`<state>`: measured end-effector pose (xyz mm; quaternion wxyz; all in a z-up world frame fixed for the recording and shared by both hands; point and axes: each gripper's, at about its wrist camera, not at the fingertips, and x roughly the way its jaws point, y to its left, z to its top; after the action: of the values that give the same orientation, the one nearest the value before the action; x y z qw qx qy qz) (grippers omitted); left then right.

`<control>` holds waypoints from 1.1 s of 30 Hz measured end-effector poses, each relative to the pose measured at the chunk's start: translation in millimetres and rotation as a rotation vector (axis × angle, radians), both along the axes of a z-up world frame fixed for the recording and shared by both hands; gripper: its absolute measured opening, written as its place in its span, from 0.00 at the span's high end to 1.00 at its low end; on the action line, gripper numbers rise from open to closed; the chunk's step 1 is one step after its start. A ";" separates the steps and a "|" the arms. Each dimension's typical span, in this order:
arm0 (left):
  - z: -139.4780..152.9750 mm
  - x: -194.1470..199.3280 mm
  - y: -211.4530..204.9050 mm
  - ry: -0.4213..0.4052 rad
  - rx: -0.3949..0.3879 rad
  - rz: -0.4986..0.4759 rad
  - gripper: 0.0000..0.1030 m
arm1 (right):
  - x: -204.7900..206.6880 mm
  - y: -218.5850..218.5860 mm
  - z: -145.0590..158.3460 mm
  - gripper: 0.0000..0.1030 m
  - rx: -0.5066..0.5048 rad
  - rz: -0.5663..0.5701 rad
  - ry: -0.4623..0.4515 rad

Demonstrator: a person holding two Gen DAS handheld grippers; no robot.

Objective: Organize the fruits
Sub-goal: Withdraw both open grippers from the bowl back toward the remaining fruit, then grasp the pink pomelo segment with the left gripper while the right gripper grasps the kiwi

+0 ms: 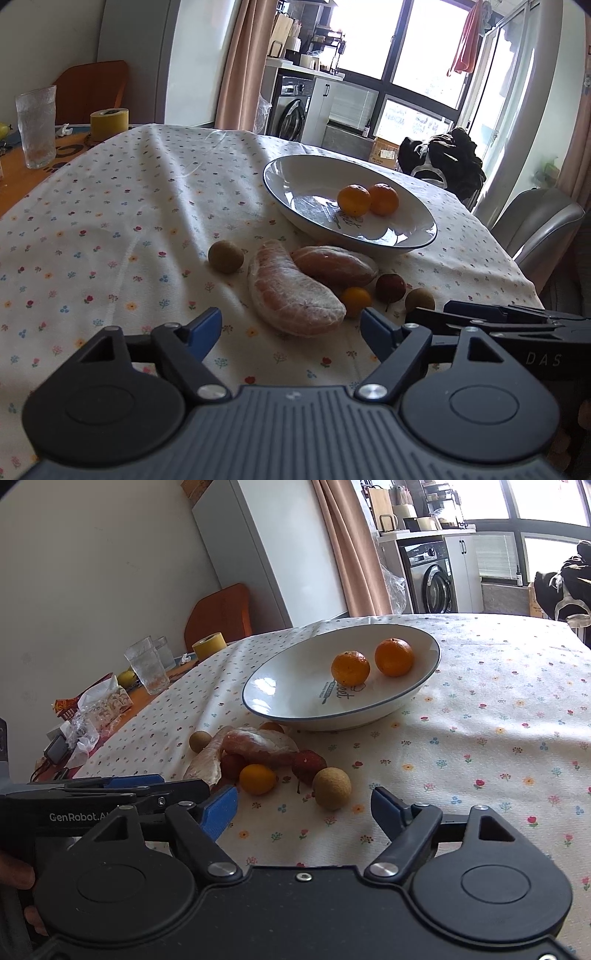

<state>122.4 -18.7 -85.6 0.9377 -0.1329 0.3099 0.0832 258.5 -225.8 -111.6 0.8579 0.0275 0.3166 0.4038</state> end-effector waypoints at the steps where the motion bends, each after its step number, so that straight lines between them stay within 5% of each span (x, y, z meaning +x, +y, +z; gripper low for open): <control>1: -1.3 2.3 -0.2 0.001 -0.002 -0.004 0.23 | 1.2 0.9 -0.4 0.25 -0.005 -0.003 -0.001; 21: -15.4 26.3 -9.8 0.007 0.104 -0.010 0.27 | 16.5 13.7 -3.3 0.38 -0.049 -0.012 -0.022; 33: -12.1 19.7 2.5 -0.008 0.066 -0.006 0.49 | 14.1 25.1 -2.0 0.52 -0.082 -0.013 -0.027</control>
<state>142.1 -16.2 -97.7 0.9430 -0.1014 0.3038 0.0900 272.6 -200.7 -113.7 0.8650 -0.0110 0.3212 0.3853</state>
